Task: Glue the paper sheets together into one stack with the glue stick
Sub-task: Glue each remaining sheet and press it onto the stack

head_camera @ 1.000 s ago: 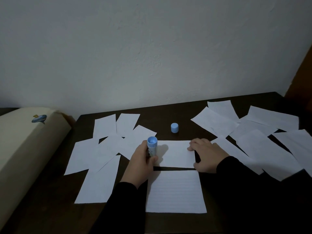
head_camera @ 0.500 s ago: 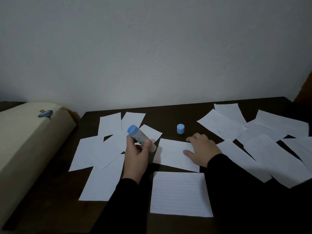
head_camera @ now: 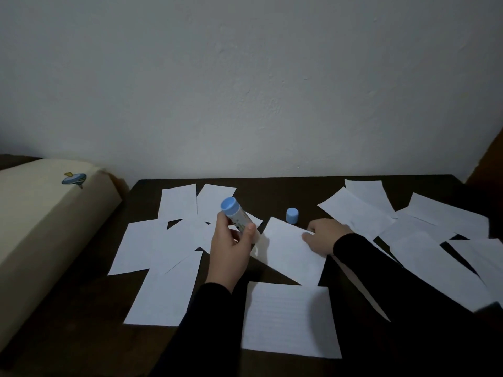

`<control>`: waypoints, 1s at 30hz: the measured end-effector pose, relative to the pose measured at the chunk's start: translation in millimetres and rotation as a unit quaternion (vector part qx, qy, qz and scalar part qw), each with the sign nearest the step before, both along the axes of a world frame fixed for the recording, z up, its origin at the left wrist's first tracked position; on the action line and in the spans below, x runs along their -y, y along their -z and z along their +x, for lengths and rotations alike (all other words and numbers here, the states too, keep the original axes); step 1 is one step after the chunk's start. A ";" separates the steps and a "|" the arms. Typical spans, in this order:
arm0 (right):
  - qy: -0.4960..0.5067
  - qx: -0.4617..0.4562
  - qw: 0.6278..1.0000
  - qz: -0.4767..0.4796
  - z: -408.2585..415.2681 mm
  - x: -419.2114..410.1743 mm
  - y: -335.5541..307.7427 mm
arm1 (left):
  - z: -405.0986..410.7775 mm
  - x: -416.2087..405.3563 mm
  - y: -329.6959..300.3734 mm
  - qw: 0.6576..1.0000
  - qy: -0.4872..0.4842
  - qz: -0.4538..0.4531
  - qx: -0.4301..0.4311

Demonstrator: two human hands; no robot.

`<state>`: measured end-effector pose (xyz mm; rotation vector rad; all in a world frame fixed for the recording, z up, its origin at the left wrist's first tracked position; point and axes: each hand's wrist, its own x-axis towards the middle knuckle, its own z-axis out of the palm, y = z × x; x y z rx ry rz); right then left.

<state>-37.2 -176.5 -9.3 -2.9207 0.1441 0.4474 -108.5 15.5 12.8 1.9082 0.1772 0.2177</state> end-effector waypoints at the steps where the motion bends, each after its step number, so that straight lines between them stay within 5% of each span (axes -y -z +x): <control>1: 0.005 -0.007 1.000 0.010 -0.8 5.7 3.4 | -0.1 0.5 0.0 1.000 0.002 0.002 0.002; 12: 0.176 -0.013 0.979 0.100 -4.2 15.3 9.3 | 1.3 7.2 2.1 1.000 0.019 0.012 0.000; 18: 0.165 -0.050 0.981 0.089 -9.8 6.1 14.7 | 1.5 10.3 4.7 0.999 0.034 0.026 -0.004; 23: 0.185 -0.078 0.962 0.184 -12.7 6.1 11.5 | -1.7 15.5 5.4 0.997 0.061 0.037 -0.013; 30: 0.110 -0.026 0.990 0.089 -37.7 8.1 12.5 | -8.5 29.3 12.7 0.990 0.136 0.034 -0.029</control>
